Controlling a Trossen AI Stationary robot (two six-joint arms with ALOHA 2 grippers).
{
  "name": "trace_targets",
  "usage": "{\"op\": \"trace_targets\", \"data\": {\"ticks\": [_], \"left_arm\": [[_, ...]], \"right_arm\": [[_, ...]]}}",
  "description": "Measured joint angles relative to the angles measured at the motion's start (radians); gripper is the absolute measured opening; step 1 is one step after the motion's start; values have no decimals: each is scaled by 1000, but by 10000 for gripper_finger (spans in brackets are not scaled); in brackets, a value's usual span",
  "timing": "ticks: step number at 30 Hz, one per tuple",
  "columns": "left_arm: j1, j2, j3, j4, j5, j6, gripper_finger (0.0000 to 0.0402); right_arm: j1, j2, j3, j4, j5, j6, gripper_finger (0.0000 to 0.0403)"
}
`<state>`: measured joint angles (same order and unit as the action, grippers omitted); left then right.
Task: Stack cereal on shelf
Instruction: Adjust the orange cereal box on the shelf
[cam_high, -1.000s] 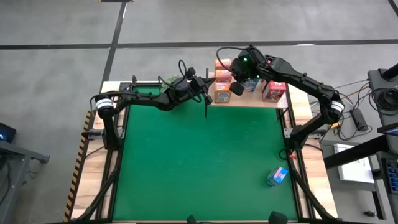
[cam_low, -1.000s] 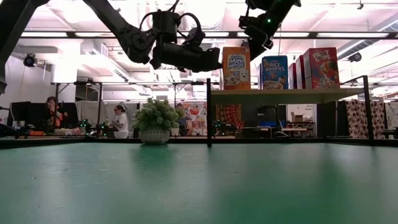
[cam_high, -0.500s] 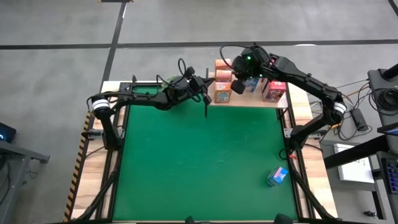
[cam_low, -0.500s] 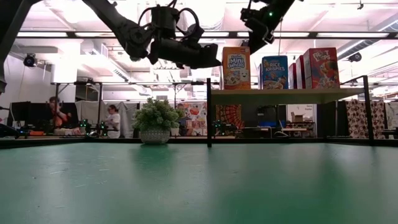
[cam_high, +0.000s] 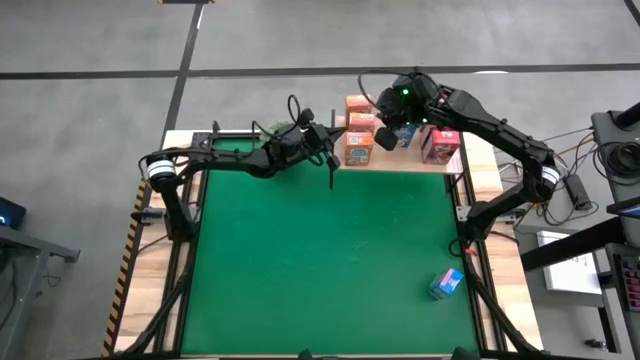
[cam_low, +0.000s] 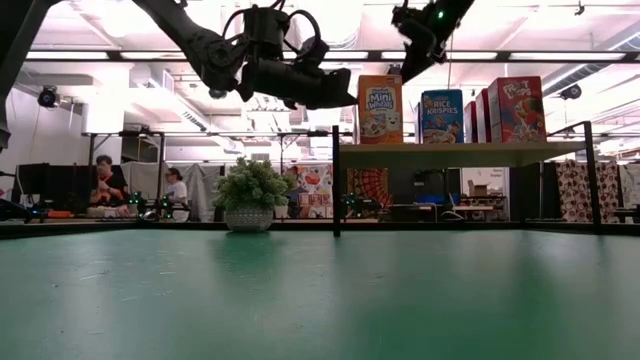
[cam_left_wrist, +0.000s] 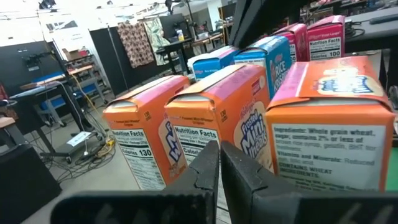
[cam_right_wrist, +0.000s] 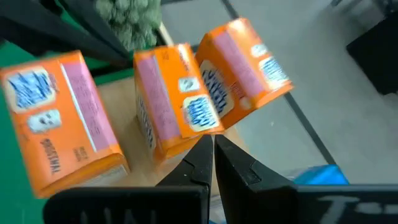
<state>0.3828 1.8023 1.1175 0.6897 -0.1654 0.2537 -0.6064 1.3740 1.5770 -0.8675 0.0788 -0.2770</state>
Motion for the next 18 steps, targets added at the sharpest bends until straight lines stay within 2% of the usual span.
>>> {"op": "trace_targets", "data": {"ticks": [6,18], "left_arm": [[0,0,0,0,0,3,0],[-4,0,0,-13,0,3,0]], "right_arm": [[0,-15,27,-44,0,31,9],[0,54,23,-39,3,24,9]]}}
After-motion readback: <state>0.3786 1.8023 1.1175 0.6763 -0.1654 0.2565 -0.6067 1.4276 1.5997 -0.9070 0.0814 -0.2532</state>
